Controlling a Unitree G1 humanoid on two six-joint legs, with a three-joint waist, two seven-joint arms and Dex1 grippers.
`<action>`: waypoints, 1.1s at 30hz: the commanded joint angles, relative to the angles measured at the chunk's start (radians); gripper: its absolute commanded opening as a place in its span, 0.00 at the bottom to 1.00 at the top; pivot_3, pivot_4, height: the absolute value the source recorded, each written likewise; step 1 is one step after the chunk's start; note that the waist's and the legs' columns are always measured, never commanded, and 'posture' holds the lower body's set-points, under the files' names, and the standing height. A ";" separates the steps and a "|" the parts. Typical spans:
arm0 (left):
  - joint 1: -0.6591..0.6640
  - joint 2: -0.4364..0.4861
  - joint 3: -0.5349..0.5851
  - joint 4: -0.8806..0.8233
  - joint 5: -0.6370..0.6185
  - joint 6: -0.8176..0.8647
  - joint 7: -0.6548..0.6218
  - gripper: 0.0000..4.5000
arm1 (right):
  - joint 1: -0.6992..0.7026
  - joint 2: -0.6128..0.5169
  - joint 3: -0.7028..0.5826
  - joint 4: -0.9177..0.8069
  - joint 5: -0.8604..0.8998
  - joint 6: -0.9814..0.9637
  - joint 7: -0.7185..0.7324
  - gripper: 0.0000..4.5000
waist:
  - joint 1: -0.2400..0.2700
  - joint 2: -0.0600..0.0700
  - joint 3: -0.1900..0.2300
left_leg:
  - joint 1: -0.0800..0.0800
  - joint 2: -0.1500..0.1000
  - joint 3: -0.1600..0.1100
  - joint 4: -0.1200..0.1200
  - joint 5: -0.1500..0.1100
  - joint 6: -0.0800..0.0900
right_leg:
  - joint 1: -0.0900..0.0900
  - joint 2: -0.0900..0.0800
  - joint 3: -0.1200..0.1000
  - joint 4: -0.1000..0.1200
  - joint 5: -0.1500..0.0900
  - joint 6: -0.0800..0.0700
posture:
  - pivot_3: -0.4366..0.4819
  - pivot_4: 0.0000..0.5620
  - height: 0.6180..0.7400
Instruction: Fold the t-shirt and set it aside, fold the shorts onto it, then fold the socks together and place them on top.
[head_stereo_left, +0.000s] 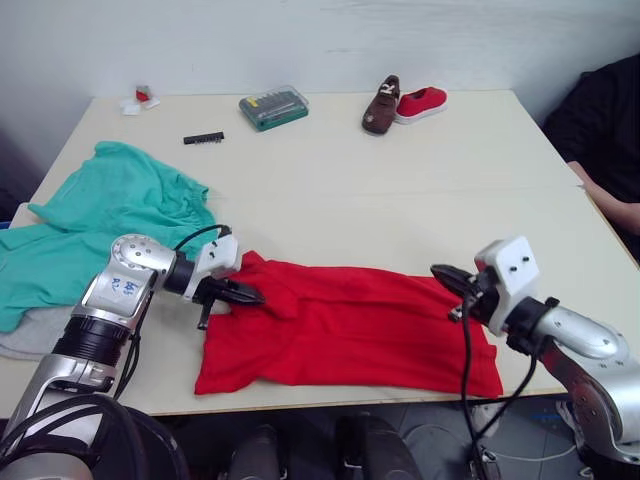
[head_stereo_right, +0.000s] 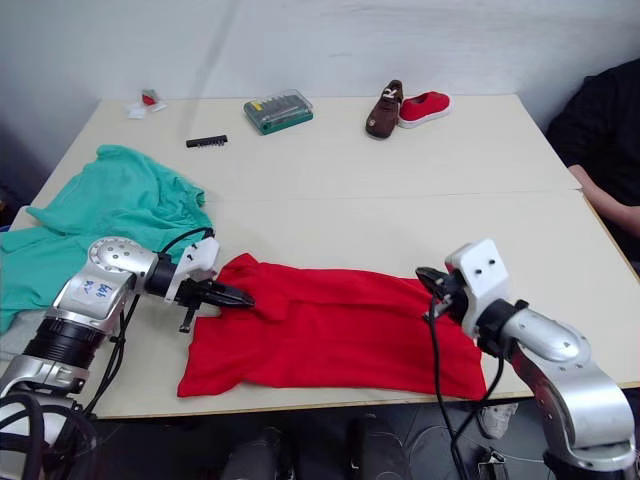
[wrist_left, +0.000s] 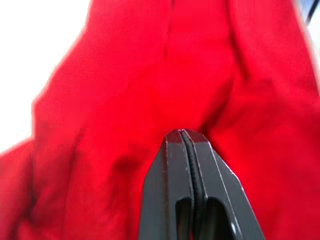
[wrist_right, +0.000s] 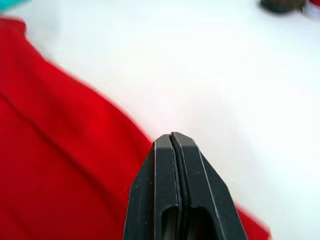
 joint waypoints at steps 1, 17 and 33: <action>-0.008 -0.002 0.000 -0.010 0.025 -0.017 0.016 0.01 | -0.029 0.002 0.059 0.110 -0.090 -0.007 -0.073 0.00 | -0.001 0.000 0.000 | 0.000 0.000 0.000 0.001 0.000 0.001 | 0.000 0.000 0.000 -0.001 0.000 0.000 | 0.48 0.27 1.00; 0.062 0.062 -0.091 0.149 0.246 -0.284 0.064 0.01 | 0.096 -0.065 -0.096 0.355 -0.199 -0.162 -0.121 0.00 | -0.002 0.001 -0.005 | 0.006 -0.001 0.000 -0.003 -0.002 0.004 | 0.006 -0.002 0.000 -0.003 0.001 0.002 | 0.48 0.27 1.00; 0.031 0.034 -0.065 0.141 0.185 -0.264 0.005 0.01 | 0.057 0.014 0.003 0.309 -0.145 -0.129 -0.102 0.00 | -0.005 0.013 -0.008 | 0.005 0.001 -0.001 -0.005 0.001 0.000 | 0.004 0.002 0.000 -0.002 0.001 -0.001 | 0.48 0.27 1.00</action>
